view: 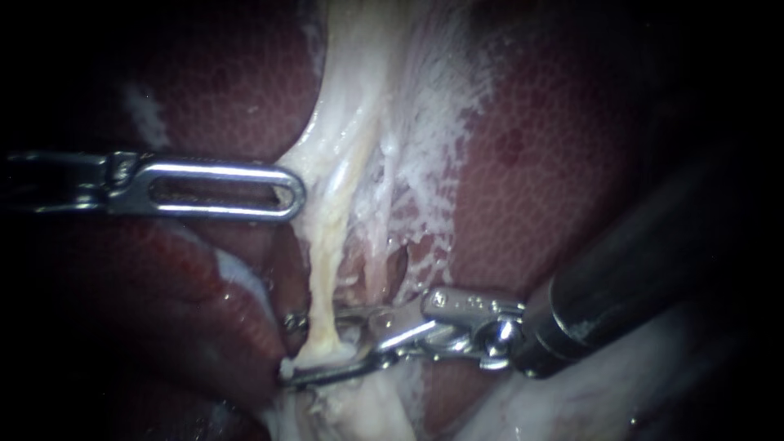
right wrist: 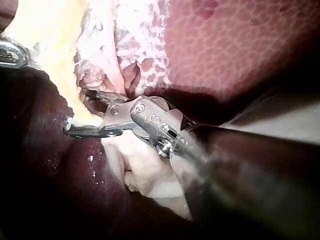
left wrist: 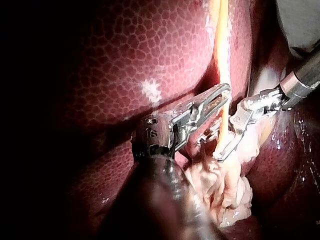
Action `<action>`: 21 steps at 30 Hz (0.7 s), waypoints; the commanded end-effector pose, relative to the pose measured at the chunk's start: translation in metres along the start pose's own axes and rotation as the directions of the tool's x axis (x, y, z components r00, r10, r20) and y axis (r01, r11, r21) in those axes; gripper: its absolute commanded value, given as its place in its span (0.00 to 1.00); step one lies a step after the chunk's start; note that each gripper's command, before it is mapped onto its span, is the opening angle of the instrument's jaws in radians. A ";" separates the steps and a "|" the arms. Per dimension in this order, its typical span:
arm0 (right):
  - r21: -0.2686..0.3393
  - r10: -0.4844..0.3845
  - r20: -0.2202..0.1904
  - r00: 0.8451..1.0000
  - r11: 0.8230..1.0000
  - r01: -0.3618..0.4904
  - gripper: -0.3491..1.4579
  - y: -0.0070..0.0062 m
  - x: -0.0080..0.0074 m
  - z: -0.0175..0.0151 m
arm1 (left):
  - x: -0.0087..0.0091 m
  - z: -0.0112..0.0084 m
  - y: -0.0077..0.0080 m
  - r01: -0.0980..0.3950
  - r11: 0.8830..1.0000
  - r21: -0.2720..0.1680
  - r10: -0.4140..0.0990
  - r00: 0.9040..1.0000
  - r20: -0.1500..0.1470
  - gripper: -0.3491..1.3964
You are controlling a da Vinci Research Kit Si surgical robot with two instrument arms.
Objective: Going back first clip left tube
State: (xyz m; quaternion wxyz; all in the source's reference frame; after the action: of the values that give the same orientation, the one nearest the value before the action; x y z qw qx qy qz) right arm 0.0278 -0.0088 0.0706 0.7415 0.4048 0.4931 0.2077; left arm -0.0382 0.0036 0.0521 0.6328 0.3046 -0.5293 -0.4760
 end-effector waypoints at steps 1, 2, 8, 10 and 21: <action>0.000 0.005 0.000 1.000 1.000 -0.005 0.50 0.0000 0.0000 -0.0001 | 0.0000 0.0000 0.0000 0.000 1.000 0.000 0.000 1.000 0.000 0.00; 0.001 0.005 0.000 1.000 1.000 -0.005 0.50 -0.0001 0.0001 -0.0002 | 0.0000 0.0000 0.0000 0.000 1.000 0.000 0.000 1.000 0.000 0.00; 0.007 0.011 0.000 1.000 1.000 -0.011 0.50 -0.0002 0.0007 -0.0012 | 0.0000 -0.0001 0.0001 0.000 1.000 0.001 0.000 1.000 0.000 0.00; 0.000 0.012 -0.004 1.000 1.000 -0.012 0.50 -0.0003 0.0009 -0.0015 | 0.0000 -0.0002 0.0003 0.000 1.000 -0.001 0.000 1.000 0.001 0.00; 0.012 -0.146 -0.006 0.989 0.989 0.146 0.49 -0.0009 0.0013 -0.0015 | -0.0002 -0.0009 0.0021 -0.001 1.000 -0.024 0.001 1.000 0.013 0.00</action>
State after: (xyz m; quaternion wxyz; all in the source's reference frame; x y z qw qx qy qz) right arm 0.0269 -0.0077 0.0688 0.7523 0.3678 0.5276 0.1430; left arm -0.0368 0.0044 0.0537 0.6332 0.2933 -0.5281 -0.4838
